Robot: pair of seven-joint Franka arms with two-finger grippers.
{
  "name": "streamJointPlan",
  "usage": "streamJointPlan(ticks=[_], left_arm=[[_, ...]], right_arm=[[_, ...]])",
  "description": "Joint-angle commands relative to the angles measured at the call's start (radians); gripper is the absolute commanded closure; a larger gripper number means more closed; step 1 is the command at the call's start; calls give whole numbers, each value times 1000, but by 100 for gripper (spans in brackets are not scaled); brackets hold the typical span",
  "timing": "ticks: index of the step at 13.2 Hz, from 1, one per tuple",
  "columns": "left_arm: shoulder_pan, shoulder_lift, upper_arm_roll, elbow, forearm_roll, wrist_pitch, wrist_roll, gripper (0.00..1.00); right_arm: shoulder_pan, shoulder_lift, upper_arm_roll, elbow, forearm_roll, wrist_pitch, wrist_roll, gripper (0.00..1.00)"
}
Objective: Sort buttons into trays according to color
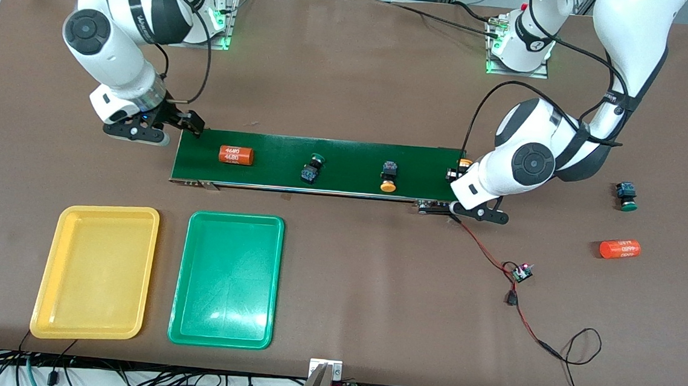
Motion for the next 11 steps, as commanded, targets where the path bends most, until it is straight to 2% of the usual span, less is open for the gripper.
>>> streamJointPlan(ticks=[1, 11], left_arm=[[-3, 15, 3, -17, 19, 45, -16, 100], [-16, 13, 3, -66, 21, 117, -45, 100]], right_arm=[[5, 73, 4, 56, -15, 11, 34, 0], [115, 282, 4, 241, -20, 11, 222, 0]])
